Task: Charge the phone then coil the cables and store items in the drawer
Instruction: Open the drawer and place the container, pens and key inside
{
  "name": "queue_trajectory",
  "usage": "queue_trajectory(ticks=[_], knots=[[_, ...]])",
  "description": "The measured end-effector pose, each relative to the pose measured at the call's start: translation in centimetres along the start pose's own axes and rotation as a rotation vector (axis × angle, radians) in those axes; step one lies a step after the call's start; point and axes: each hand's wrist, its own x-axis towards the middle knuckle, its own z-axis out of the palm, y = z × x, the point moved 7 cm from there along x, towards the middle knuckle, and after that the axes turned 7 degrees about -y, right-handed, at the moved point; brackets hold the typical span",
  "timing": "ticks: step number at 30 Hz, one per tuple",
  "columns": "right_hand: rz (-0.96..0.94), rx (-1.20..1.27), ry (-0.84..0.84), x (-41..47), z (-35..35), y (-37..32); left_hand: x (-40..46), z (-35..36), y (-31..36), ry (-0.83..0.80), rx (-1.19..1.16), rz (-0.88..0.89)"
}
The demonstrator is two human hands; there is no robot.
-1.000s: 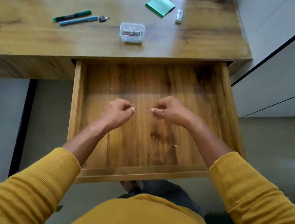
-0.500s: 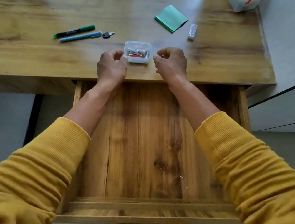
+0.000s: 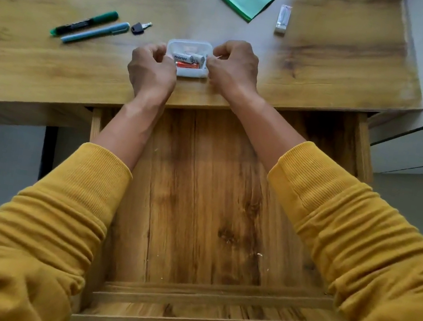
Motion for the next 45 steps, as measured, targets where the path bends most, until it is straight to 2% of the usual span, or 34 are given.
queue_trajectory(ticks=[12,18,21,28,35,45], knots=[[-0.052,0.062,0.02,-6.1,-1.2,1.4,-7.4,-1.9,-1.0,-0.069,-0.201,0.046],[-0.067,0.084,-0.002,-11.5,-1.7,3.9,-13.1,-2.3,-3.2,-0.089,-0.364,-0.017],[-0.075,0.067,-0.012,-13.3,-1.6,5.5,-15.4,-1.9,-4.7,-0.123,-0.321,0.005],[-0.013,0.0,-0.09,-14.0,0.2,10.6,-16.1,1.6,-9.2,-0.17,-0.197,-0.07],[0.012,-0.049,-0.126,-12.3,1.1,12.6,-14.3,4.6,-9.6,-0.219,-0.003,-0.067],[0.124,-0.059,-0.14,-10.8,1.1,13.7,-12.5,7.0,-9.9,-0.278,-0.027,-0.129]])
